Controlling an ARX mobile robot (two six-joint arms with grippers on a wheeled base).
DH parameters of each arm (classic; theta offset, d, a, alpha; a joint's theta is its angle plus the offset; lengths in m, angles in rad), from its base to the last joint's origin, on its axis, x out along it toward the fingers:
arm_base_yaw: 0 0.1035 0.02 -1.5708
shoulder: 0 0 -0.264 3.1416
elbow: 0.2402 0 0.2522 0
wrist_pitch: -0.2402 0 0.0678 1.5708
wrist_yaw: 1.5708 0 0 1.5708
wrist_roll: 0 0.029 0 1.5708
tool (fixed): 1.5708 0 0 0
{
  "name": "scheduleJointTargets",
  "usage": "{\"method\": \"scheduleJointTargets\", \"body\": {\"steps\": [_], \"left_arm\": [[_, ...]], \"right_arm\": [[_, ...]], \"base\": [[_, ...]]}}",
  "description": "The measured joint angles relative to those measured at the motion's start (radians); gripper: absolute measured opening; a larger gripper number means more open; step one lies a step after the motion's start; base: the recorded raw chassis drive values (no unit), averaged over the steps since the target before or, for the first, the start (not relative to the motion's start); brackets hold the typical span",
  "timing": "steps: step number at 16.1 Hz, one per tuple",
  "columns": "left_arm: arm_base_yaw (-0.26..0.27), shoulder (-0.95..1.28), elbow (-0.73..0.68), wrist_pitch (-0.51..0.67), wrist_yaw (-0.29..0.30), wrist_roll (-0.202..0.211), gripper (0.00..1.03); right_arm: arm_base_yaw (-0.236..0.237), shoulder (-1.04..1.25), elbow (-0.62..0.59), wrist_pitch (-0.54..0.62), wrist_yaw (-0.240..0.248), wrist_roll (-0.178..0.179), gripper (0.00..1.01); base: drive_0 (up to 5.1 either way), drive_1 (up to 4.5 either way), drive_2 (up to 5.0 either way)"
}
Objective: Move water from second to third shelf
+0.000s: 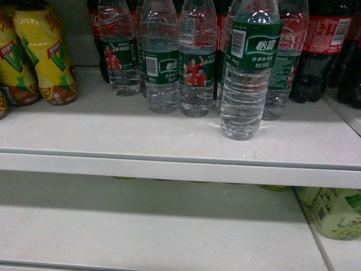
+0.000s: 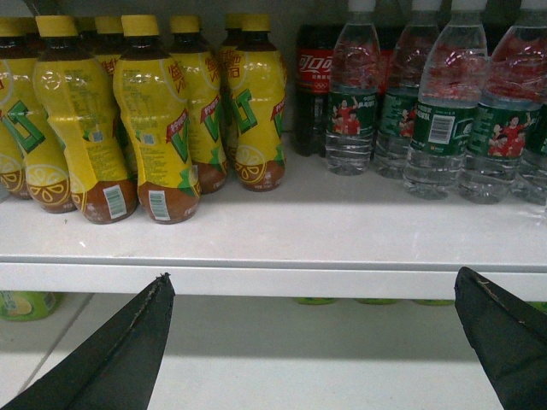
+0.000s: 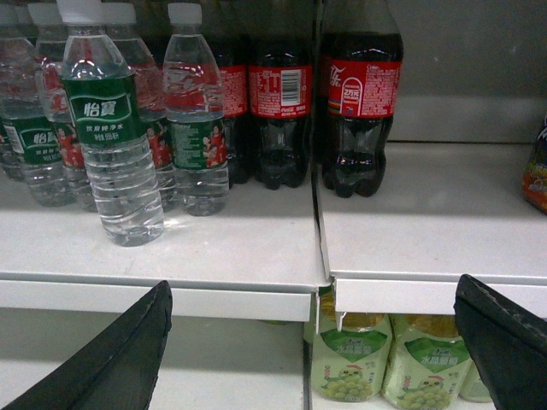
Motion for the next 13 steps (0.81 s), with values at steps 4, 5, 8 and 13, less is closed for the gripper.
{"method": "scheduleJointTargets", "body": {"steps": [4, 5, 8, 13], "left_arm": [[0.000, 0.000, 0.000, 0.000, 0.000, 0.000, 0.98], [0.000, 0.000, 0.000, 0.000, 0.000, 0.000, 0.98], [0.000, 0.000, 0.000, 0.000, 0.000, 0.000, 0.98], [0.000, 0.000, 0.000, 0.000, 0.000, 0.000, 0.98]], "right_arm": [[0.000, 0.000, 0.000, 0.000, 0.000, 0.000, 0.98], [0.000, 0.000, 0.000, 0.000, 0.000, 0.000, 0.98], [0.000, 0.000, 0.000, 0.000, 0.000, 0.000, 0.98], [0.000, 0.000, 0.000, 0.000, 0.000, 0.000, 0.98]], "base": [[0.0, 0.00, 0.0], [0.0, 0.00, 0.0], [0.0, 0.00, 0.0], [0.0, 0.00, 0.0]]}}
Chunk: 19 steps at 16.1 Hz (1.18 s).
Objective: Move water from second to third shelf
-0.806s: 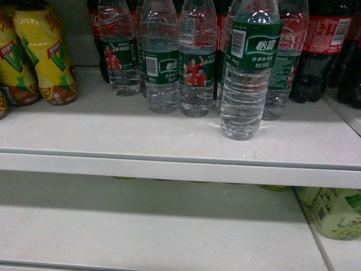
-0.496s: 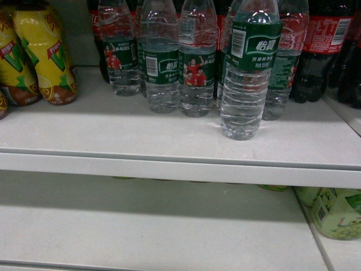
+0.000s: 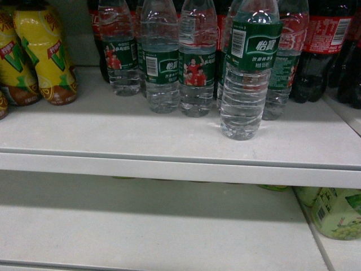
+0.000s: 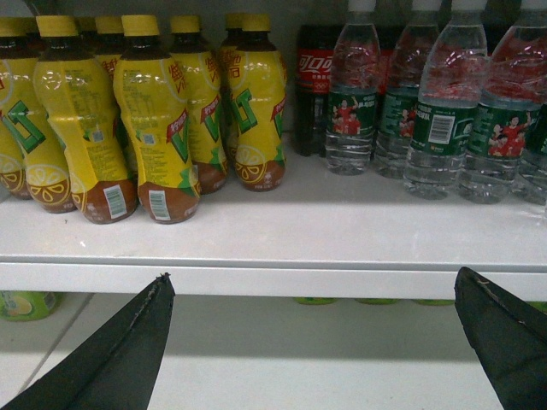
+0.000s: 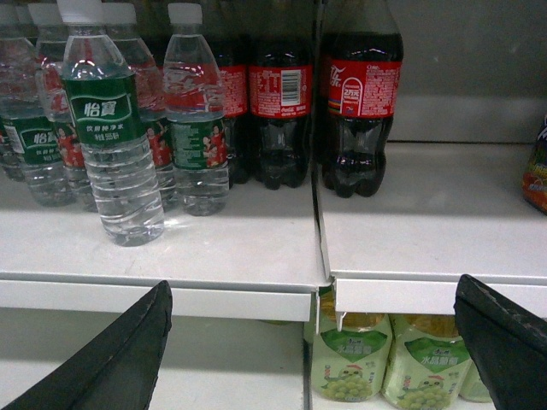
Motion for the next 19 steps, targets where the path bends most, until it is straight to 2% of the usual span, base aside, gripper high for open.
{"method": "scheduleJointTargets", "body": {"steps": [19], "left_arm": [[0.000, 0.000, 0.000, 0.000, 0.000, 0.000, 0.98]], "right_arm": [[0.000, 0.001, 0.000, -0.005, 0.000, 0.000, 0.98]], "base": [[0.0, 0.00, 0.0]]}}
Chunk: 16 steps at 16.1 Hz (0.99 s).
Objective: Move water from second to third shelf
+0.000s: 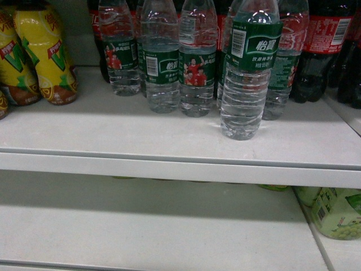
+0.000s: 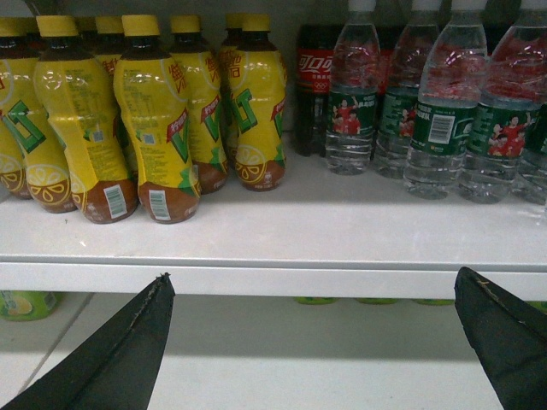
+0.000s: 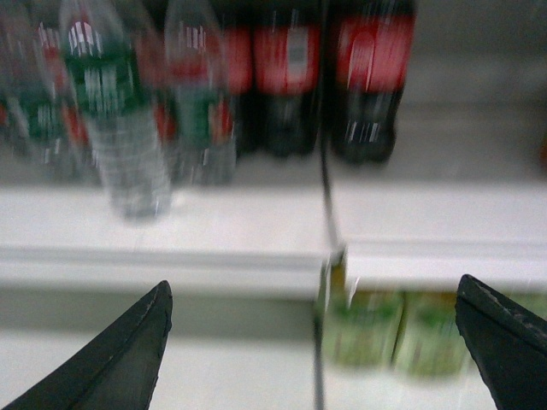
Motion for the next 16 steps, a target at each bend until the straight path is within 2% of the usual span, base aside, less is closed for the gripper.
{"method": "scheduleJointTargets", "body": {"steps": [1, 2, 4, 7, 11, 12, 13, 14, 15, 16], "left_arm": [[0.000, 0.000, 0.000, 0.000, 0.000, 0.000, 0.98], [0.000, 0.000, 0.000, 0.001, 0.001, 0.000, 0.98], [0.000, 0.000, 0.000, 0.000, -0.001, 0.000, 0.98], [0.000, 0.000, 0.000, 0.000, 0.000, 0.000, 0.98], [0.000, 0.000, 0.000, 0.000, 0.000, 0.000, 0.98], [0.000, 0.000, 0.000, 0.000, 0.000, 0.000, 0.98], [0.000, 0.000, 0.000, 0.000, 0.000, 0.000, 0.98], [0.000, 0.000, 0.000, 0.000, 0.000, 0.000, 0.98], [0.000, 0.000, 0.000, 0.000, 0.000, 0.000, 0.98], [0.000, 0.000, 0.000, 0.000, 0.000, 0.000, 0.98]], "right_arm": [[-0.024, 0.076, 0.059, -0.173, -0.052, 0.069, 0.98], [-0.038, 0.132, 0.087, -0.217, -0.069, 0.106, 0.98], [-0.062, 0.196, 0.117, -0.223, -0.089, 0.153, 0.98], [-0.084, 0.227, 0.150, -0.179, -0.119, 0.181, 0.98], [-0.098, 0.286, 0.223, -0.100, -0.138, 0.189, 0.98], [-0.036, 0.531, 0.363, 0.089, -0.128, 0.179, 0.98], [0.122, 0.706, 0.436, 0.220, -0.045, 0.153, 0.98], [0.306, 0.886, 0.402, 0.345, 0.030, 0.135, 0.98], [0.405, 1.094, 0.389, 0.496, 0.082, 0.124, 0.98], [0.419, 1.134, 0.394, 0.518, 0.083, 0.122, 0.98]], "base": [[0.0, 0.00, 0.0], [0.0, 0.00, 0.0], [0.0, 0.00, 0.0], [0.0, 0.00, 0.0], [0.0, 0.00, 0.0], [0.0, 0.00, 0.0], [0.0, 0.00, 0.0], [0.0, 0.00, 0.0], [0.0, 0.00, 0.0], [0.0, 0.00, 0.0]]}}
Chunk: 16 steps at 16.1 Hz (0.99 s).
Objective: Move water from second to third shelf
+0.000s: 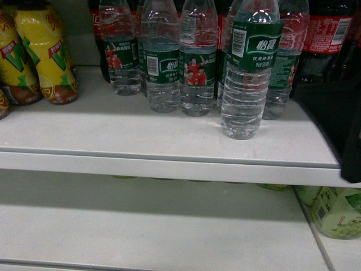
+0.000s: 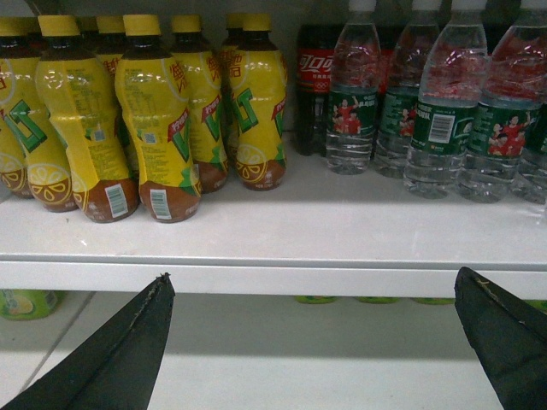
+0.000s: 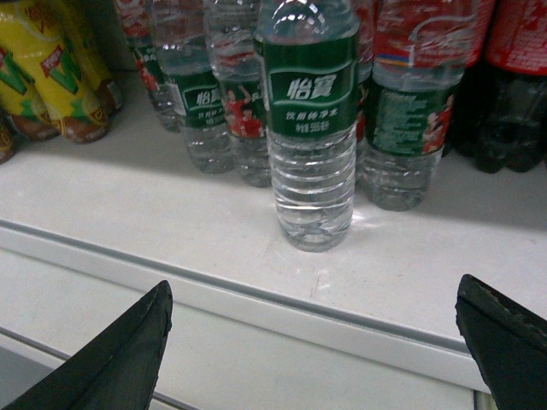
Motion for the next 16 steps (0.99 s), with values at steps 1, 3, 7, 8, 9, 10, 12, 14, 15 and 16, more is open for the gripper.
{"method": "scheduleJointTargets", "body": {"steps": [1, 3, 7, 8, 9, 10, 12, 14, 15, 16], "left_arm": [[0.000, 0.000, 0.000, 0.000, 0.000, 0.000, 0.98], [0.000, 0.000, 0.000, 0.000, 0.000, 0.000, 0.98], [0.000, 0.000, 0.000, 0.000, 0.000, 0.000, 0.98], [0.000, 0.000, 0.000, 0.000, 0.000, 0.000, 0.98], [0.000, 0.000, 0.000, 0.000, 0.000, 0.000, 0.98], [0.000, 0.000, 0.000, 0.000, 0.000, 0.000, 0.98], [0.000, 0.000, 0.000, 0.000, 0.000, 0.000, 0.98], [0.000, 0.000, 0.000, 0.000, 0.000, 0.000, 0.98], [0.000, 0.000, 0.000, 0.000, 0.000, 0.000, 0.98], [0.000, 0.000, 0.000, 0.000, 0.000, 0.000, 0.98]], "right_arm": [[0.005, 0.014, 0.004, 0.006, 0.000, -0.001, 0.98], [0.011, 0.037, 0.011, 0.025, 0.001, -0.003, 0.98], [0.021, 0.074, 0.037, 0.040, 0.000, -0.003, 0.98], [0.021, 0.085, 0.046, 0.045, 0.000, -0.003, 0.98], [0.023, 0.090, 0.051, 0.047, 0.000, -0.003, 0.98], [0.028, 0.099, 0.063, 0.049, 0.003, -0.003, 0.98], [0.034, 0.129, 0.100, 0.061, 0.005, -0.003, 0.98], [0.042, 0.191, 0.158, 0.075, 0.014, -0.003, 0.98], [0.048, 0.236, 0.190, 0.088, 0.024, -0.003, 0.98], [0.054, 0.282, 0.229, 0.087, 0.040, -0.003, 0.98]], "base": [[0.0, 0.00, 0.0], [0.0, 0.00, 0.0], [0.0, 0.00, 0.0], [0.0, 0.00, 0.0], [0.0, 0.00, 0.0], [0.0, 0.00, 0.0], [0.0, 0.00, 0.0], [0.0, 0.00, 0.0], [0.0, 0.00, 0.0], [0.0, 0.00, 0.0]]}}
